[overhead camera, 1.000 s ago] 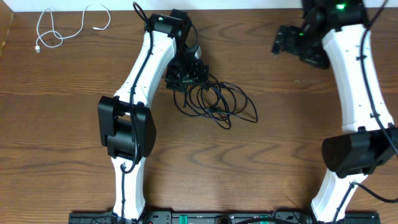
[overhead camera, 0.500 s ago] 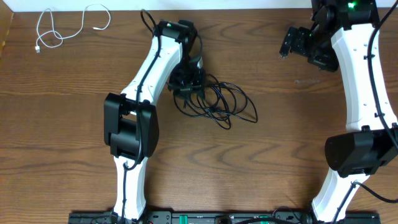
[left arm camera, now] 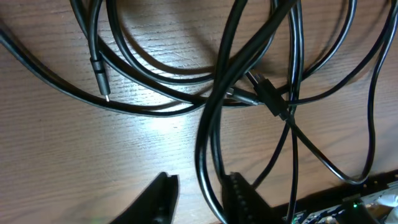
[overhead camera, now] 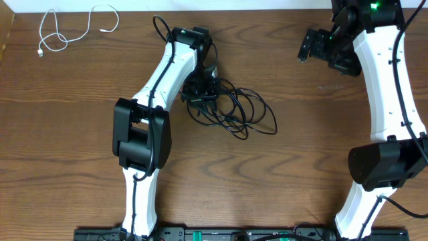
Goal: Untangle cables
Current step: 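Move the left gripper back to the black cable bundle and grasp a strand, then lift the grasped black cable strand upward out of the bundle with the left gripper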
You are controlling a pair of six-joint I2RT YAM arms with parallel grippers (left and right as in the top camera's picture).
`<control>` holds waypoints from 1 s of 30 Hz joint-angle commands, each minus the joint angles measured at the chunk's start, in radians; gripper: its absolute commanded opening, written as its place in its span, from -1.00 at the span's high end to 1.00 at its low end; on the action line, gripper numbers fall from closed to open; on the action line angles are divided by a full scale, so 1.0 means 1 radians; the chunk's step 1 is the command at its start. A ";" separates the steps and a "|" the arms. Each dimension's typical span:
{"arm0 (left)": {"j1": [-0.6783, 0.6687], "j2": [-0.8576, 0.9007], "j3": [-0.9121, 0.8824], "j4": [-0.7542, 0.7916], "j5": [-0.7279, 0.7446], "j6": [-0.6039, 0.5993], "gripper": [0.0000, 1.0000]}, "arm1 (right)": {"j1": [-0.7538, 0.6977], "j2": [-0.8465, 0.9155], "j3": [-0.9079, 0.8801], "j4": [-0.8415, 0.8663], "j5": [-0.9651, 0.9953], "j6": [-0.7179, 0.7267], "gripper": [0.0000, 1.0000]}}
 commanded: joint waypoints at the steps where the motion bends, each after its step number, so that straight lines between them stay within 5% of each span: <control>1: 0.004 0.013 -0.003 -0.003 -0.002 0.003 0.54 | 0.005 0.000 -0.001 0.006 0.009 -0.014 -0.98; 4: 0.004 0.013 -0.003 0.000 -0.002 0.003 0.85 | 0.008 0.003 -0.001 0.012 0.009 -0.014 -0.98; 16: 0.004 -0.027 0.077 0.000 0.037 0.044 0.85 | 0.017 0.009 -0.013 0.013 0.008 -0.014 -0.98; 30: 0.004 -0.331 0.127 0.134 0.036 0.052 0.85 | 0.040 0.009 -0.085 0.046 -0.022 -0.011 -0.98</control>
